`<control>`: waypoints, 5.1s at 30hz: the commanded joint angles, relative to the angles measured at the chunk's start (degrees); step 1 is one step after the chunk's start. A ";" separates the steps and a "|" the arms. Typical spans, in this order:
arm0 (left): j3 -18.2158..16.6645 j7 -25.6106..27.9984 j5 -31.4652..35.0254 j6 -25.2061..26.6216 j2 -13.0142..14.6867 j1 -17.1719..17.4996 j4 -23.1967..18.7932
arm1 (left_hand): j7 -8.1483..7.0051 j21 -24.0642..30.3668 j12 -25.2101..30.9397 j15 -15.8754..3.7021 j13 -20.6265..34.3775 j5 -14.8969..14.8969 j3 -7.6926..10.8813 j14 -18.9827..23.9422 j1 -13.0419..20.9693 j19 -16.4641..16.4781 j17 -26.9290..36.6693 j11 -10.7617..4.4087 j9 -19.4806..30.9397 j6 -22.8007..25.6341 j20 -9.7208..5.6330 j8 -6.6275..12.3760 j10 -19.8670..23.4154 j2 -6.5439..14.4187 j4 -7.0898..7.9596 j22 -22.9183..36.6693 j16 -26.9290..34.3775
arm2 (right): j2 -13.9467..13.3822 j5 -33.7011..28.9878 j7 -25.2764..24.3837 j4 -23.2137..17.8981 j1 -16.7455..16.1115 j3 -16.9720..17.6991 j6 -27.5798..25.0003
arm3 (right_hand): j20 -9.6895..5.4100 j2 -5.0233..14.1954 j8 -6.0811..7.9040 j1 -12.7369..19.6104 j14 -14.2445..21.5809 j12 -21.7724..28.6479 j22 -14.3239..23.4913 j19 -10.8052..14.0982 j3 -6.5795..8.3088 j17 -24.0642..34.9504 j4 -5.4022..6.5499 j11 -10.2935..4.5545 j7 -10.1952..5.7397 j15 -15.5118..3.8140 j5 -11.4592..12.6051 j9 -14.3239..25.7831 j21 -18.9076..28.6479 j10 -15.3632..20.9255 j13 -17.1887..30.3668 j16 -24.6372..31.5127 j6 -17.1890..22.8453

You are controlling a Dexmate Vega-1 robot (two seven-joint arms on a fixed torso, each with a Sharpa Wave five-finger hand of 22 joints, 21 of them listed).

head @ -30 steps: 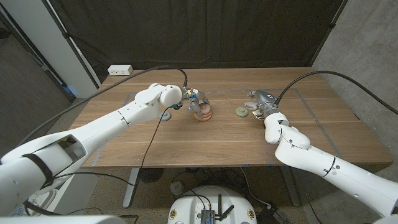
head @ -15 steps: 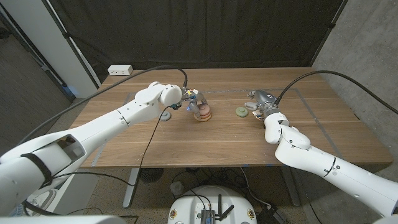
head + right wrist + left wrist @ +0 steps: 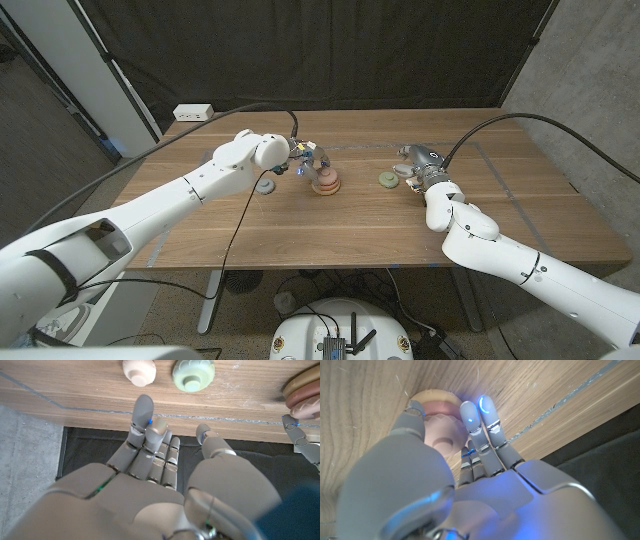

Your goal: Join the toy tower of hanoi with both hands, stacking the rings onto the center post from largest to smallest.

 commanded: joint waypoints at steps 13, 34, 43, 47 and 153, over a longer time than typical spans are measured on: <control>-5.80 3.66 -0.68 6.66 4.85 6.55 -7.19 | -0.42 0.43 0.70 -4.86 -0.17 0.06 0.03 -0.20 0.34 -0.47 0.22 -0.57 -0.13 1.76 -8.05 0.85 1.57 0.64 -0.37 0.17 0.61 | 0.27 1.03 0.31 2.38 0.69 0.82 3.89 | -4.78 0.05 0.11 0.22 -0.08 -0.10 0.17 0.29 0.28 0.19 -0.03 -0.14 -0.60 -2.09 0.24 0.24 0.17 0.54 0.21 0.26 1.24; -11.17 10.57 -4.72 13.61 8.84 13.94 -12.47 | -1.11 0.94 1.75 -4.87 -0.74 0.42 0.27 0.12 0.92 0.06 0.02 -1.84 -0.29 5.35 -8.05 1.84 5.21 1.45 -0.78 0.17 1.29 | -0.13 0.62 1.22 3.77 0.92 1.52 7.83 | -4.78 -0.06 -0.01 0.01 -0.10 -0.08 0.21 0.31 0.33 0.22 -0.01 -0.23 -0.06 -2.09 0.19 0.88 0.21 0.74 0.20 0.43 0.46; -12.32 14.23 -6.51 14.84 9.88 16.05 -13.26 | -1.28 1.14 1.95 -4.88 -0.94 0.68 0.53 0.60 1.61 0.40 0.01 -2.24 -0.30 6.56 -8.13 2.08 6.33 1.71 -1.09 0.18 1.69 | -0.47 0.89 0.93 3.23 -0.41 2.68 7.63 | -4.78 -0.15 -0.16 0.00 -0.15 -0.04 0.21 0.31 0.33 0.18 -0.05 -0.18 -0.37 -2.09 0.16 0.79 0.20 0.84 0.22 0.42 0.30; -12.99 16.48 -7.47 15.55 9.95 17.27 -13.42 | -1.40 1.25 1.90 -4.88 -1.03 0.83 0.64 0.77 1.87 0.60 -0.09 -2.13 -0.29 7.05 -8.10 2.14 6.56 1.87 -1.13 0.18 1.79 | -0.87 1.30 0.82 3.08 -0.83 3.37 8.26 | -4.78 -0.13 0.35 0.05 -0.10 -0.07 0.24 0.37 0.39 0.25 -0.07 -0.37 -0.95 -2.09 0.14 0.95 0.24 0.70 0.29 0.51 1.43; -17.89 44.44 -15.96 24.93 12.72 32.02 -19.30 | -1.77 0.80 1.75 -4.90 -0.70 2.29 1.75 2.28 1.44 1.68 -1.24 -2.74 0.43 11.26 -7.95 1.45 11.59 3.29 -1.00 -0.15 2.64 | -0.21 -6.54 13.58 2.88 5.93 -3.68 2.19 | -4.68 -1.27 -1.38 1.18 -2.77 -1.35 -0.93 -2.06 -0.27 -1.54 -0.20 1.02 -0.14 -2.09 -0.24 1.93 -0.77 -6.86 -0.98 -2.30 -3.49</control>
